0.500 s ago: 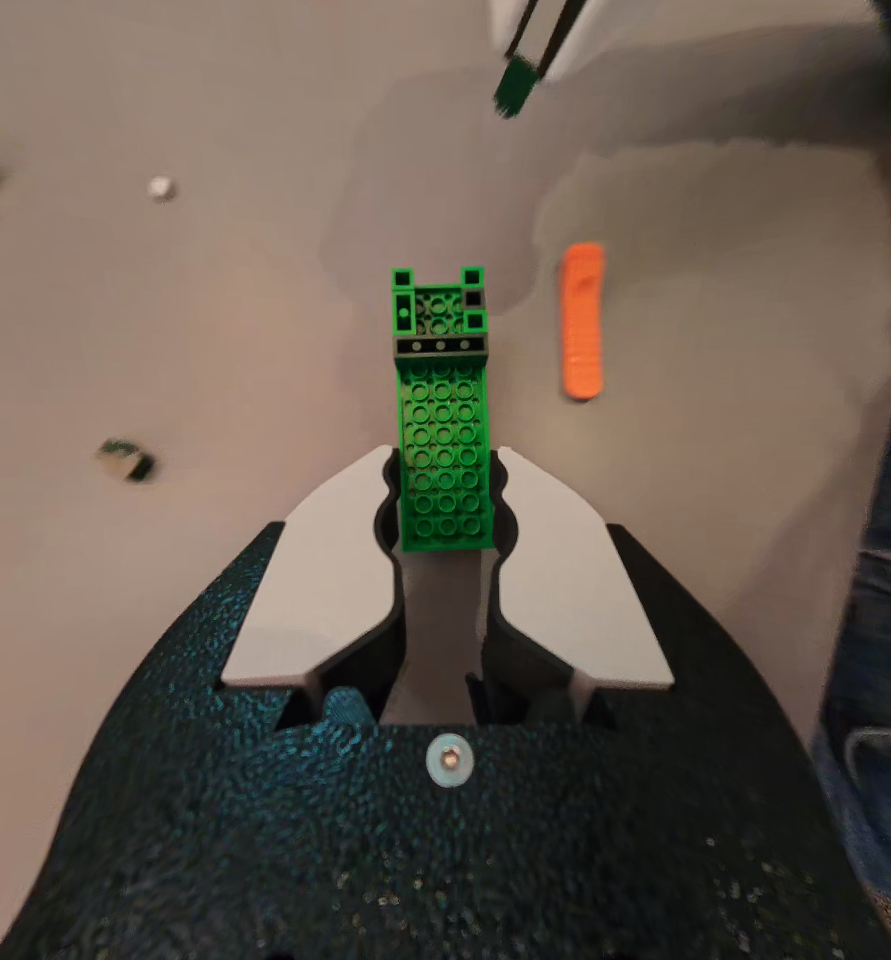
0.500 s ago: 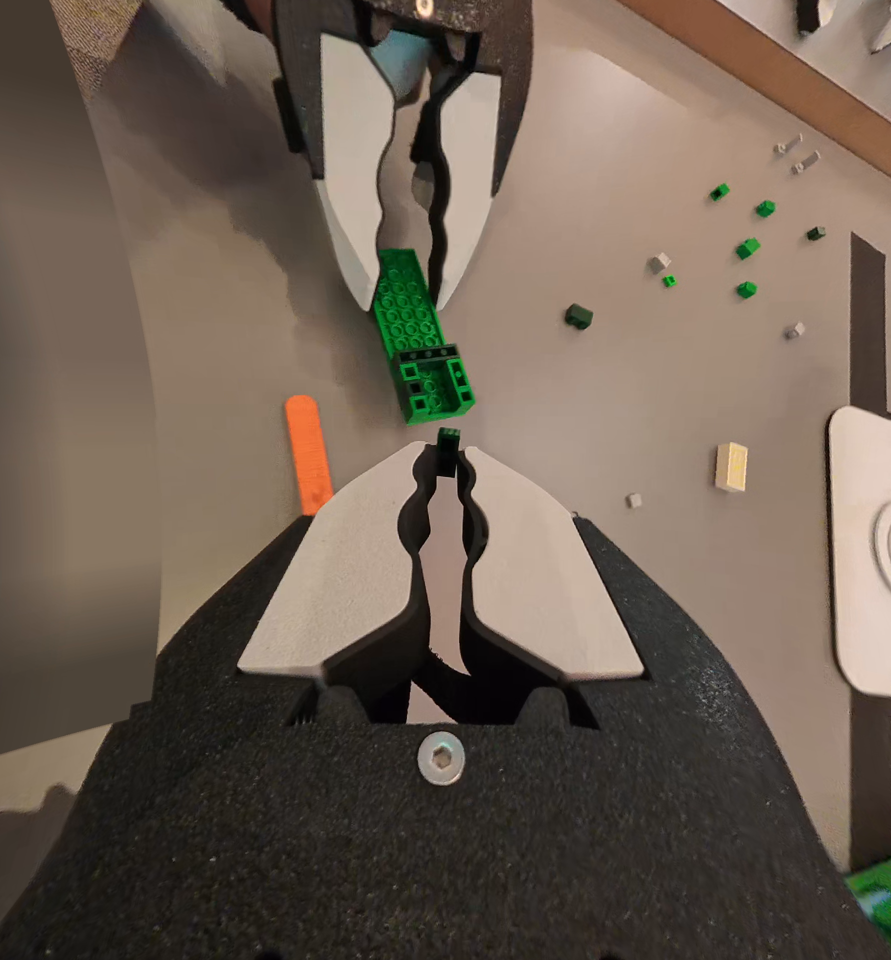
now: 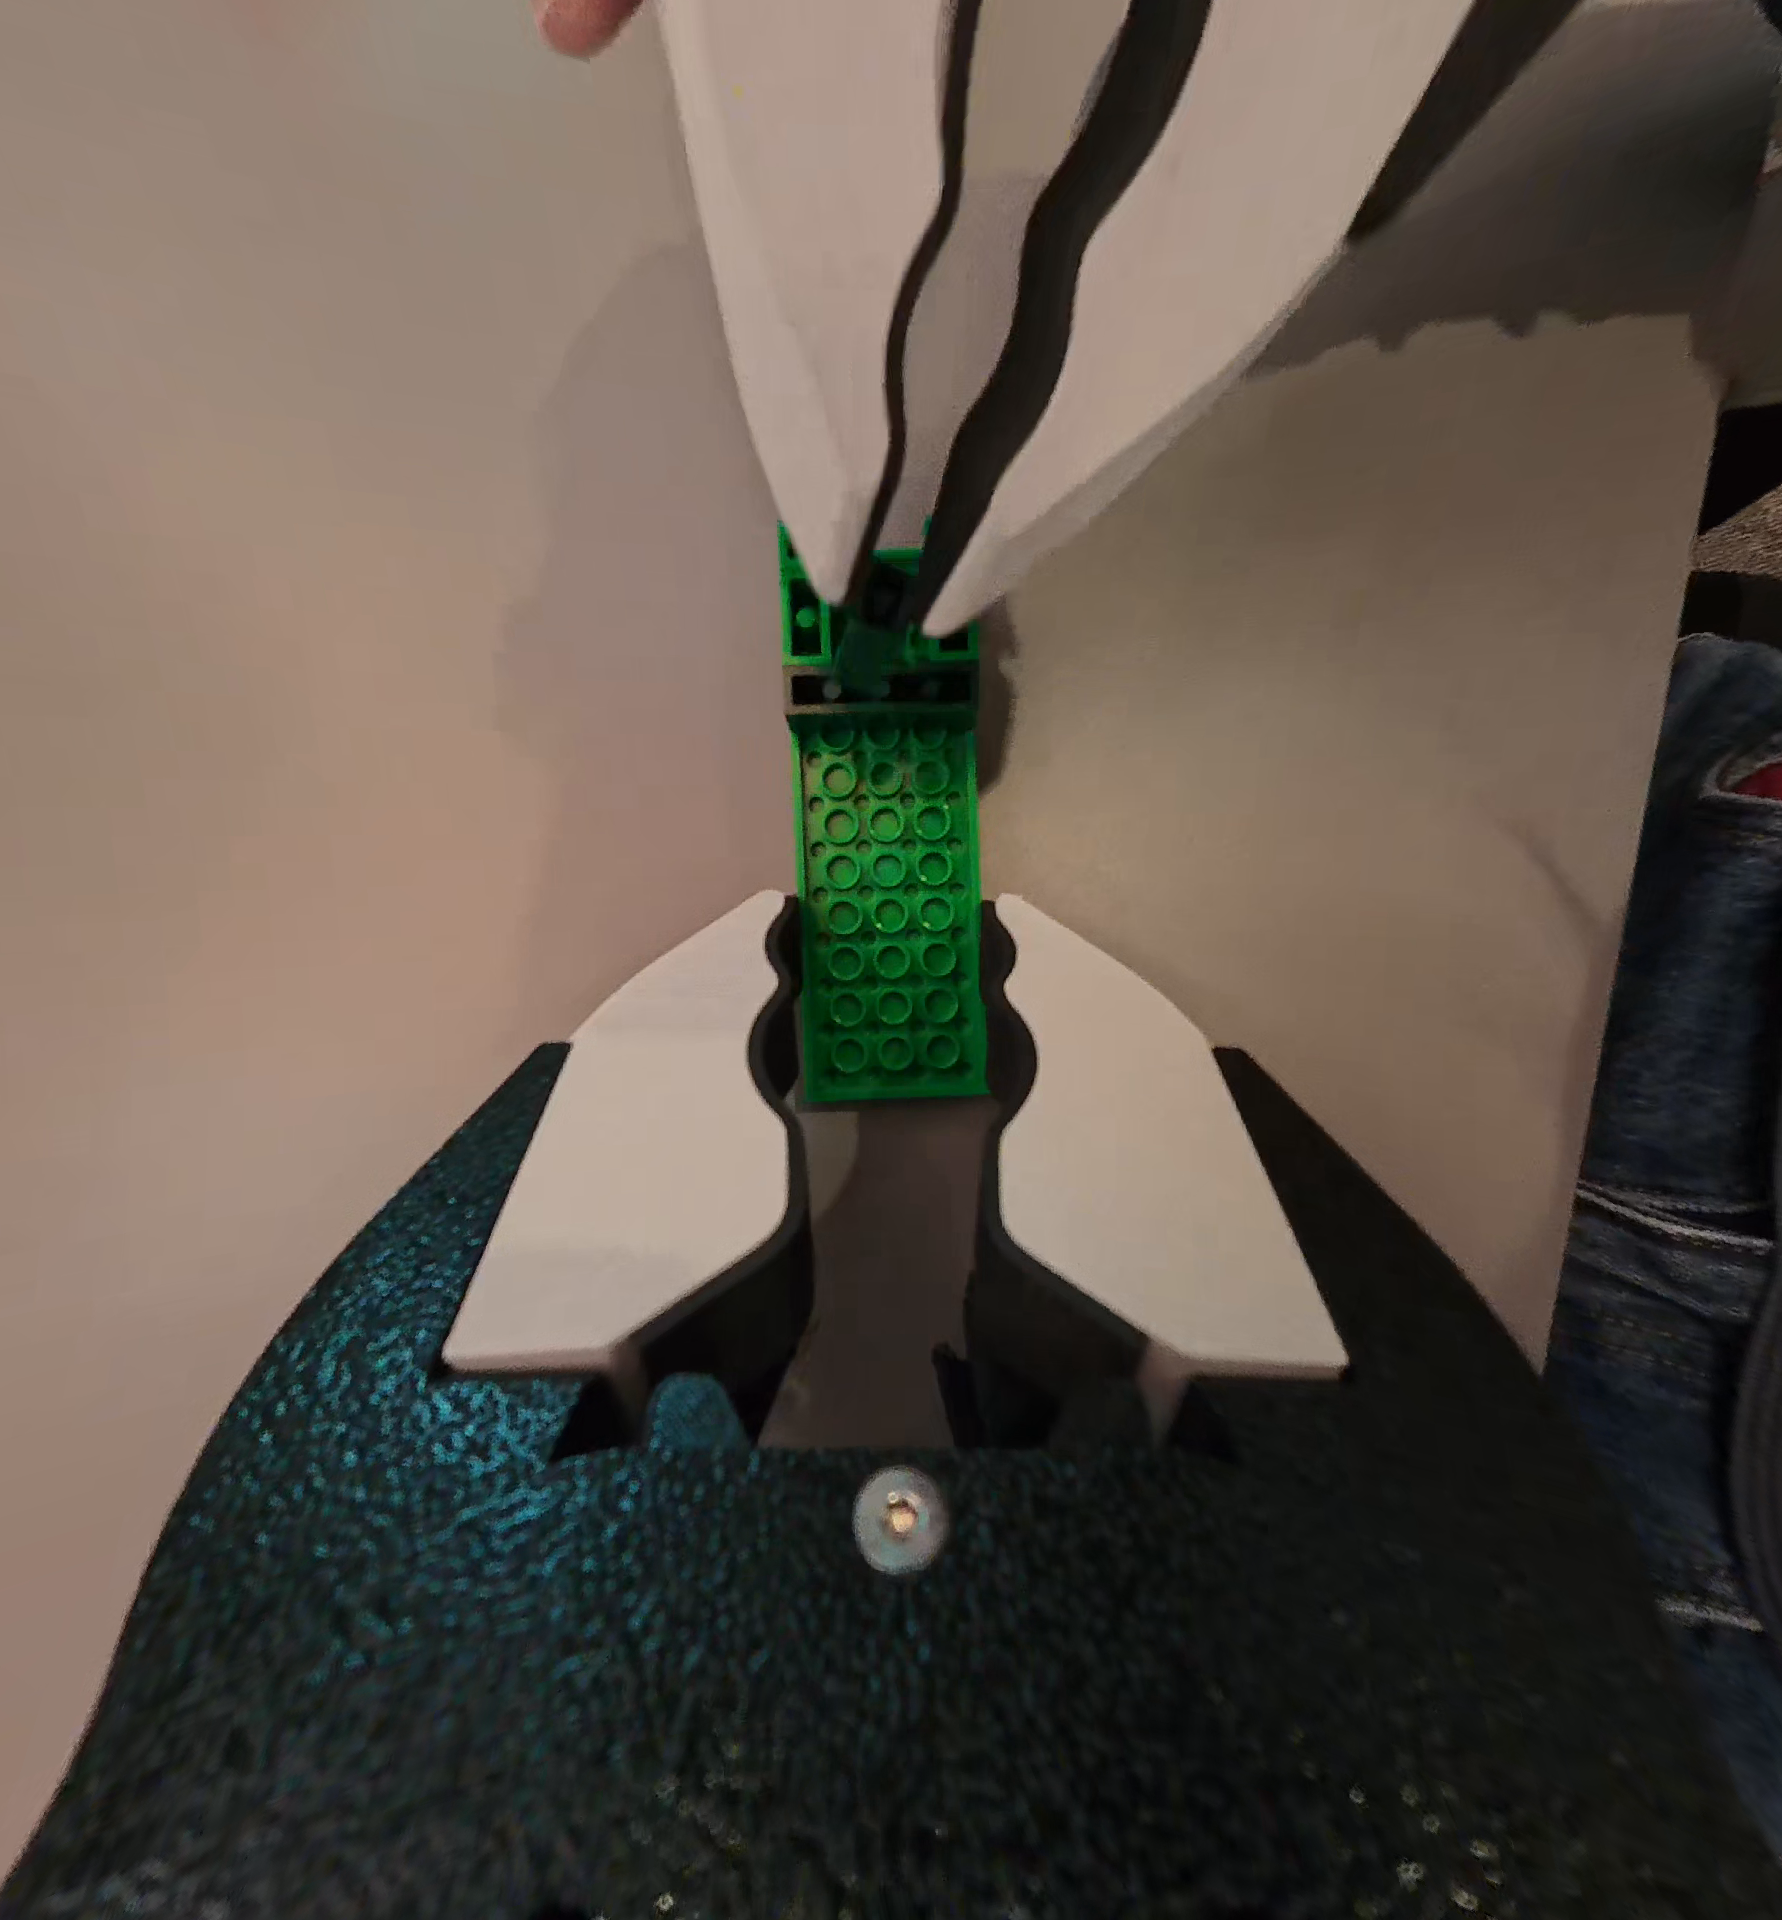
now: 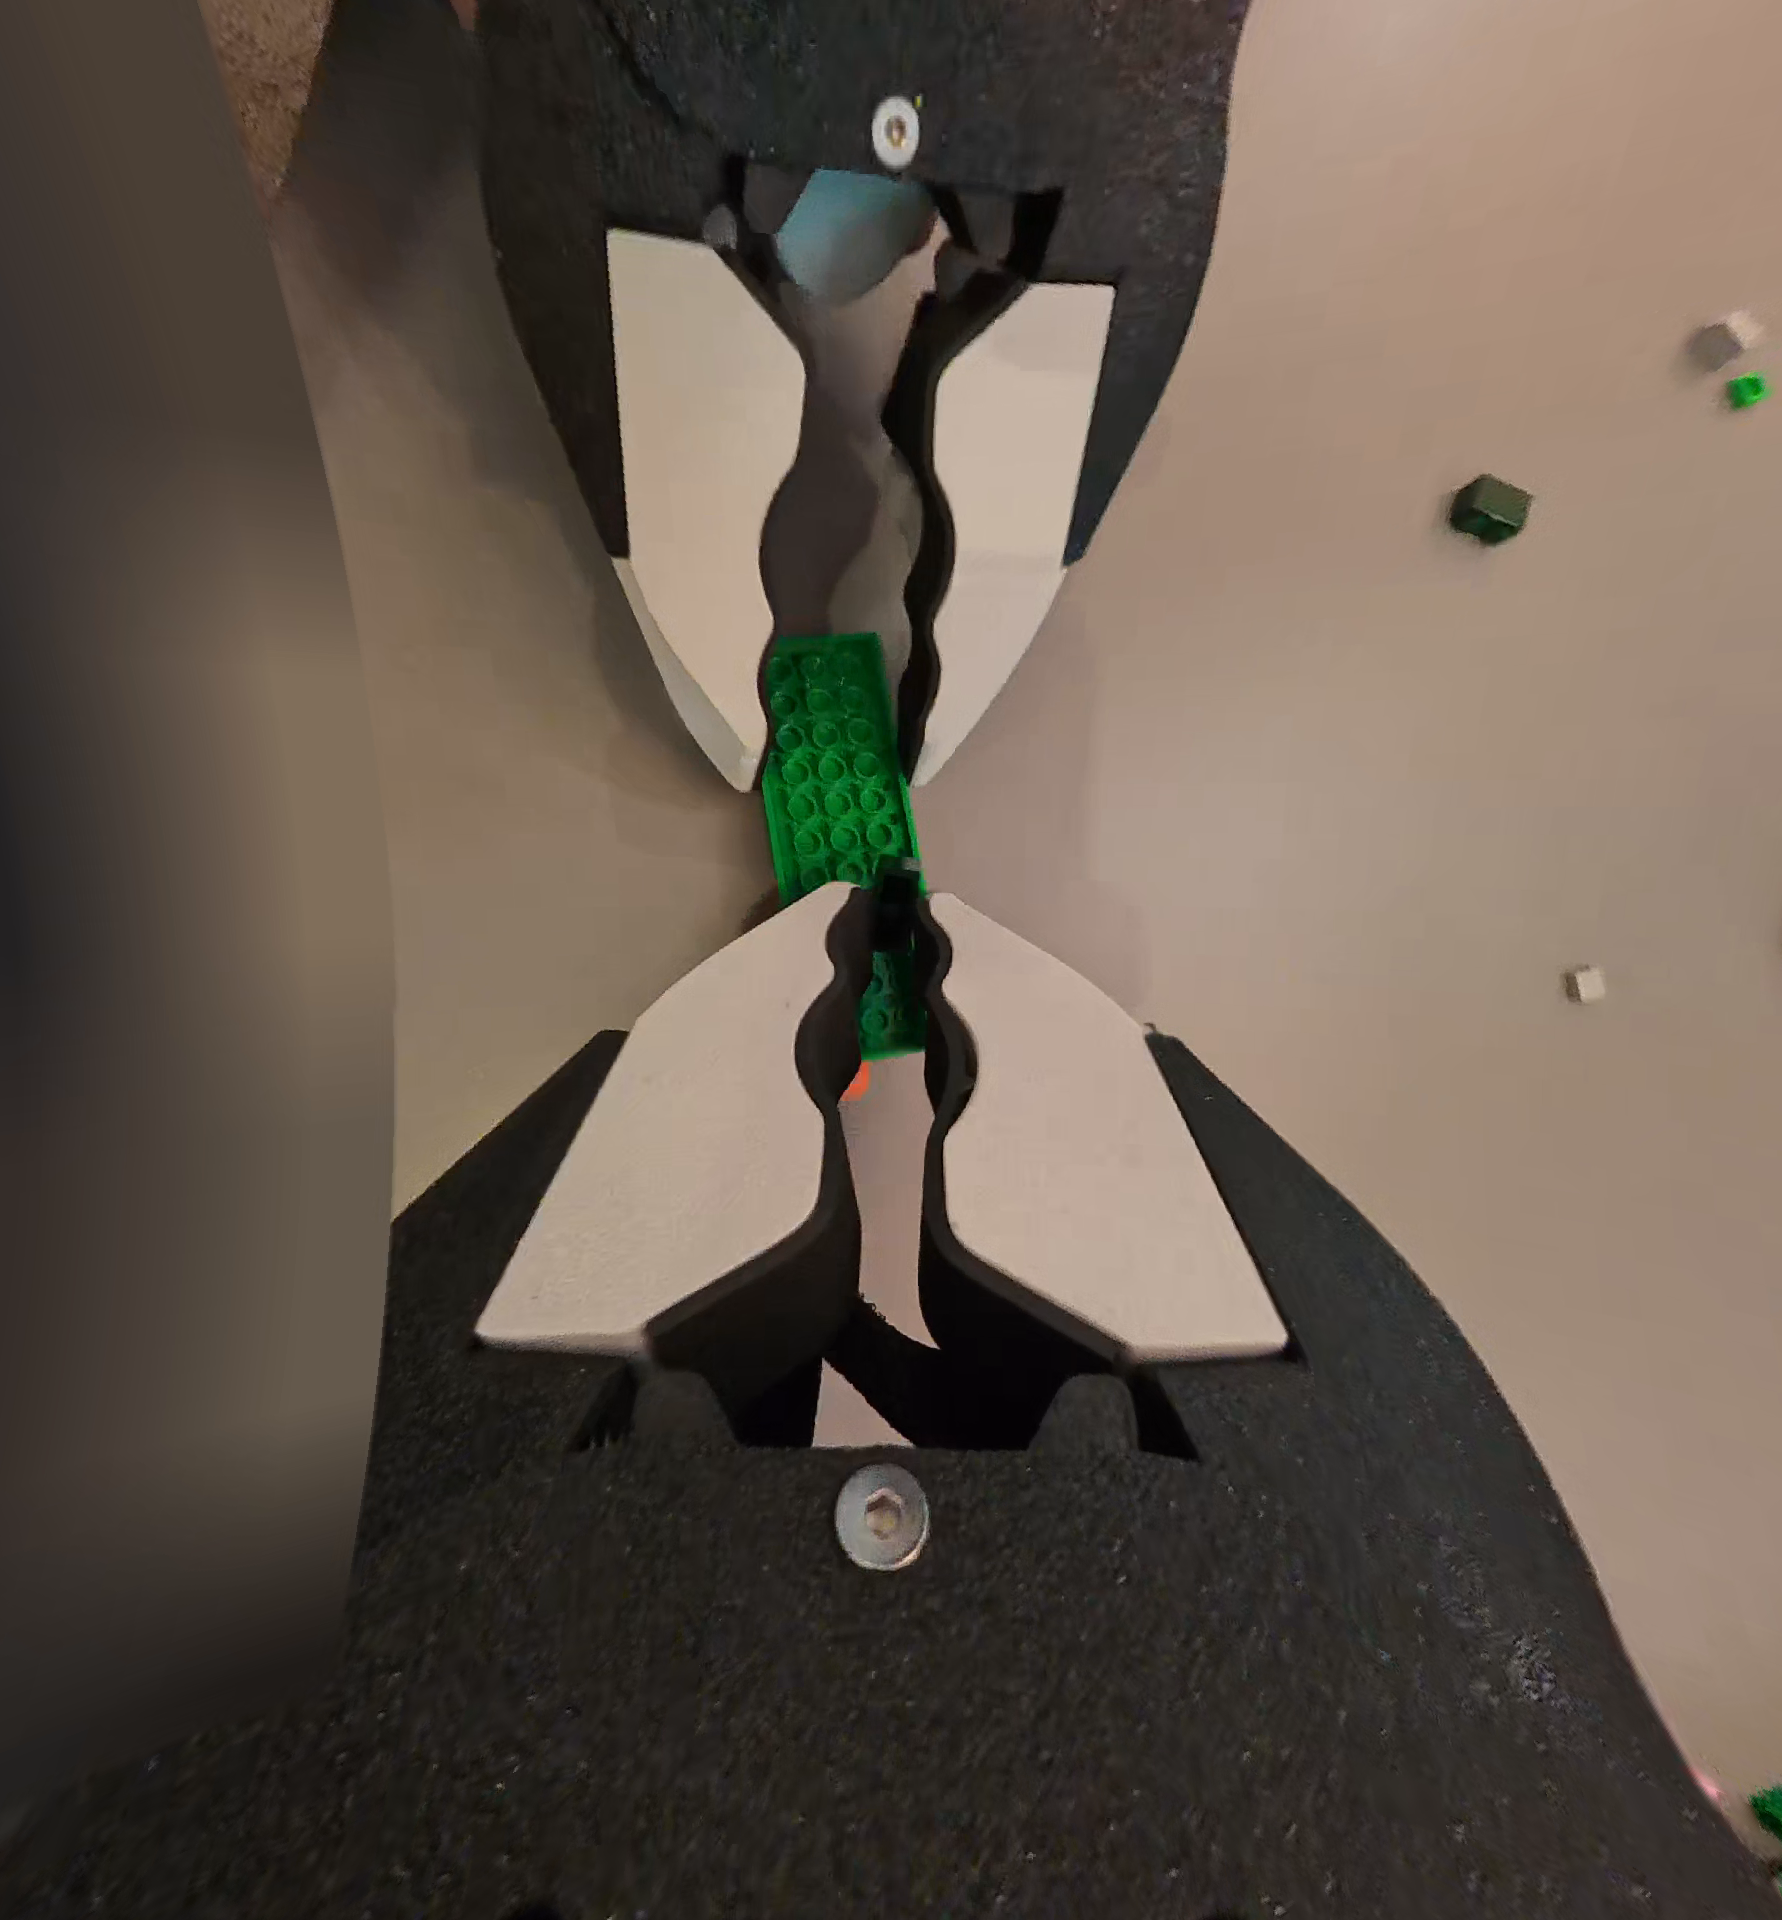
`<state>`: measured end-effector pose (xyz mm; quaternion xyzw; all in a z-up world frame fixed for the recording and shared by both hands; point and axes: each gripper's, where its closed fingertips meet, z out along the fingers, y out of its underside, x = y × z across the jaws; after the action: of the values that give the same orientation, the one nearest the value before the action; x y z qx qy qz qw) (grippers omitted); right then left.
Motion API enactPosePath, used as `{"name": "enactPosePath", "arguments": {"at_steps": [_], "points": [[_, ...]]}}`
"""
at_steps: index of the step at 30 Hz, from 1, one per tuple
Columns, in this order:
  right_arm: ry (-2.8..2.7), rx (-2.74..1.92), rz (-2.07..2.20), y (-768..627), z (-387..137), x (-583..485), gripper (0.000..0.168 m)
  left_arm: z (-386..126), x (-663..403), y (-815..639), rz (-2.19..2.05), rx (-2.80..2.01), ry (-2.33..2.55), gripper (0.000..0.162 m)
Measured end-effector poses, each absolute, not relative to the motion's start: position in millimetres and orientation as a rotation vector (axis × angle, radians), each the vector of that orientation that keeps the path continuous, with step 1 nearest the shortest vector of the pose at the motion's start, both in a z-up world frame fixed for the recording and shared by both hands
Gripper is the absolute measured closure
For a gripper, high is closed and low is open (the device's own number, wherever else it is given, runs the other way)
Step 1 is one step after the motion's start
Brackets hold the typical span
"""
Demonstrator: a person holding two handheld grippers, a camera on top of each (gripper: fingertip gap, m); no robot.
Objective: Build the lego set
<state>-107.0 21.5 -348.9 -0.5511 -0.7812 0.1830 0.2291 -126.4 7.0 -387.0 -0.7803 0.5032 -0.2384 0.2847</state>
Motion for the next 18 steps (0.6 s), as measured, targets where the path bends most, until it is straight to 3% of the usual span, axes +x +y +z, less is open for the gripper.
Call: {"name": "enactPosePath", "arguments": {"at_steps": [1,10,18], "points": [[-2.174,-1.519,0.506,20.5,-349.7,-110.2,0.161,-387.2,-126.5,7.0,-0.629,-2.09,1.35,0.13],[-2.318,-1.55,0.444,27.4,-356.9,-120.9,0.161,-386.1,-132.3,9.4,-0.561,-2.112,1.375,0.13],[-1.992,-1.553,0.586,53.2,-328.2,-116.7,0.161,-372.6,-172.5,31.3,-0.444,-2.101,1.322,0.13]]}}
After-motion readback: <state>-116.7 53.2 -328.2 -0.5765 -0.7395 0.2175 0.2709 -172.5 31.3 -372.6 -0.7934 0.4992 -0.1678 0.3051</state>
